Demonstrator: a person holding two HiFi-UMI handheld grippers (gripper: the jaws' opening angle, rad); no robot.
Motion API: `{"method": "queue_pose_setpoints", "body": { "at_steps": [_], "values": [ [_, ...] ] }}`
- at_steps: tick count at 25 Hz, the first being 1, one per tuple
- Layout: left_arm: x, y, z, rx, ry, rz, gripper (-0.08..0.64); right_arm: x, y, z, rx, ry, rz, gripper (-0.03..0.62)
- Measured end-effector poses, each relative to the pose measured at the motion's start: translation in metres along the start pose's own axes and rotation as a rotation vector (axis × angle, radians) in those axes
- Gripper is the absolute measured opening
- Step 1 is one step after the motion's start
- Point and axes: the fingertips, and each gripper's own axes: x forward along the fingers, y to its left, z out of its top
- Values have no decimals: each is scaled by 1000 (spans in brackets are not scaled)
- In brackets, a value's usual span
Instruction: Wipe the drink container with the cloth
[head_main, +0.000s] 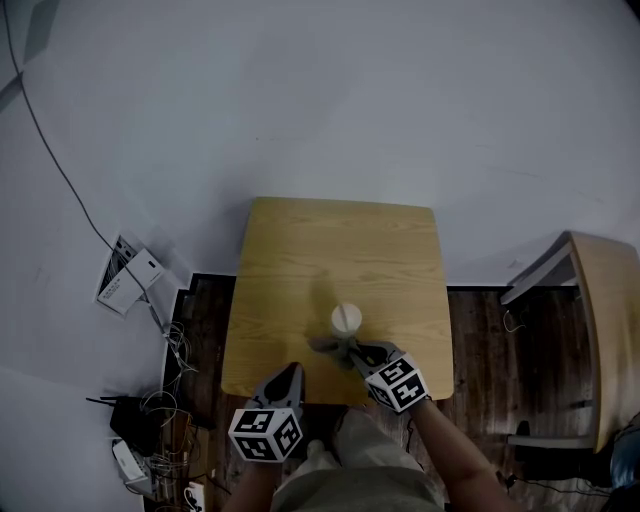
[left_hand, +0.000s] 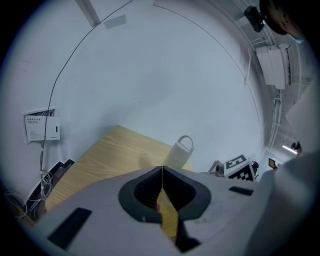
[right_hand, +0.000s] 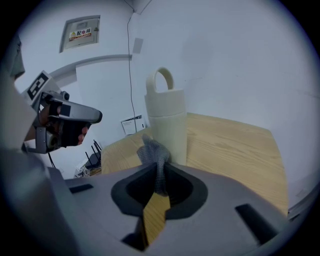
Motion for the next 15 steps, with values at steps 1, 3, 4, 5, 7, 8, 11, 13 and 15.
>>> {"method": "queue_pose_setpoints", "body": {
  "at_steps": [1, 3, 4, 5, 7, 8, 11, 13, 15],
  "values": [
    [1, 1, -1, -1, 2, 2, 3, 2, -1, -3, 5, 5, -3, 25],
    [2, 2, -2, -3, 6, 5, 3, 7, -4, -7, 12, 12, -13, 25],
    [3, 2, -2, -4, 7, 6, 3, 10, -5, -10, 14, 16, -18, 25],
    [4, 3, -3, -5, 9, 8, 3, 12, -6, -13, 15, 21, -23, 25],
    [4, 4, -4, -8, 13, 10, 3, 17, -7, -20, 15, 39, -29, 25],
    [5, 4, -5, -9, 15, 11, 3, 20, -7, -23, 16, 48, -31, 25],
    [6, 5, -7, -14, 20, 14, 3, 26, -8, -33, 20, 69, -34, 25],
    [8, 5, -8, -17, 24, 15, 3, 30, -10, -37, 24, 77, -37, 25],
    [9, 6, -8, -19, 27, 16, 3, 32, -11, -42, 30, 92, -42, 25]
  ]
}}
